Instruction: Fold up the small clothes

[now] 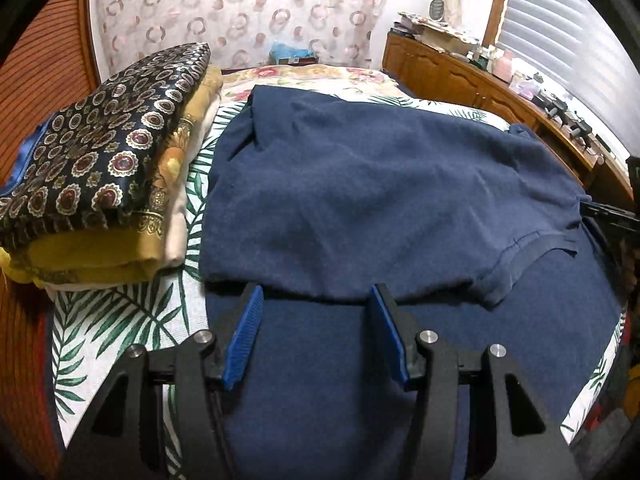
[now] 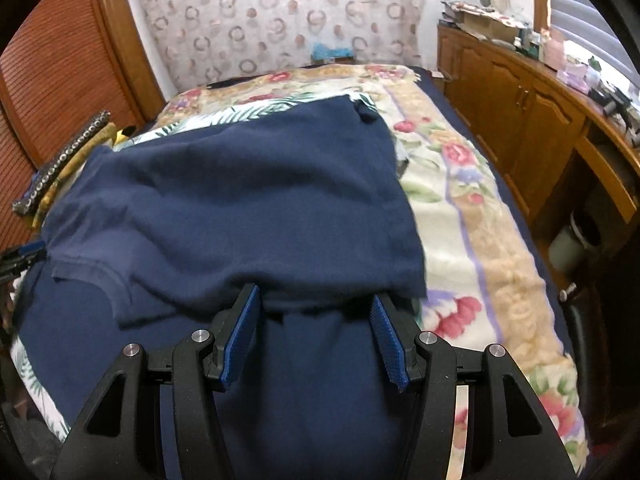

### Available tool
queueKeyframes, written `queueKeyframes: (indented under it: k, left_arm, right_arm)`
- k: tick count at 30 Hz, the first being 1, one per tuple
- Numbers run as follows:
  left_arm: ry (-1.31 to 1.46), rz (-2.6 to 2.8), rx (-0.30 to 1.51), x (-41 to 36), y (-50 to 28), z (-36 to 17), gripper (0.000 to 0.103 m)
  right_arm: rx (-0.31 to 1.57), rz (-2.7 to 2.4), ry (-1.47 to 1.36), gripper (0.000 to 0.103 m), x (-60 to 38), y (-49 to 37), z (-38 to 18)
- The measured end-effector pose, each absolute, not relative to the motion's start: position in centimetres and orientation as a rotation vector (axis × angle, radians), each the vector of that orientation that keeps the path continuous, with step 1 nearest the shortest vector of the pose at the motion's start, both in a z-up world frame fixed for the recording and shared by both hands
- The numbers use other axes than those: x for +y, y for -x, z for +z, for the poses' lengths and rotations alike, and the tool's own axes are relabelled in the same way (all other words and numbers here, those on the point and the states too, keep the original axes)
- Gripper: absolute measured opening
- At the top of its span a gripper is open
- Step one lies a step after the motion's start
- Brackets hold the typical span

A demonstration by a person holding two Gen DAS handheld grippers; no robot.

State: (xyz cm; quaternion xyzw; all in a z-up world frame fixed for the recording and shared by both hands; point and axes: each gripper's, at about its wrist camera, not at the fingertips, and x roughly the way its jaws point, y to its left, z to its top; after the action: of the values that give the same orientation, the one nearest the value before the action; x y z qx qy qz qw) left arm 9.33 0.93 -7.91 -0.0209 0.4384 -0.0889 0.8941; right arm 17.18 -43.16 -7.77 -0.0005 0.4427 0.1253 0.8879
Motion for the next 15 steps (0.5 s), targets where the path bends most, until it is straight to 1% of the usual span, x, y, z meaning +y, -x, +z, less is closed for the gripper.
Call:
queueKeyframes:
  k: [4,10,14,15]
  left_arm:
    - [0.052,-0.180,0.900,0.8,-9.5,-7.9,0.054]
    - [0.150,-0.169,0.894,2.2,-10.8,-7.7,0.054]
    - [0.149,-0.149,0.895,2.3,-11.3,-7.8,0.054]
    - [0.150,-0.144,0.892,2.3,-11.4,-7.8,0.048]
  right_arm:
    - [0.903,0.252,-0.001,0.060,-42.9,-17.5,-8.0]
    - [0.868,0.252,-0.001,0.060,-43.3,-16.9,-8.3]
    - [0.869,0.236,0.025,0.060,-42.8,-16.9,-8.3]
    - [0.869,0.235,0.027,0.060,-42.8,-16.9,-8.4]
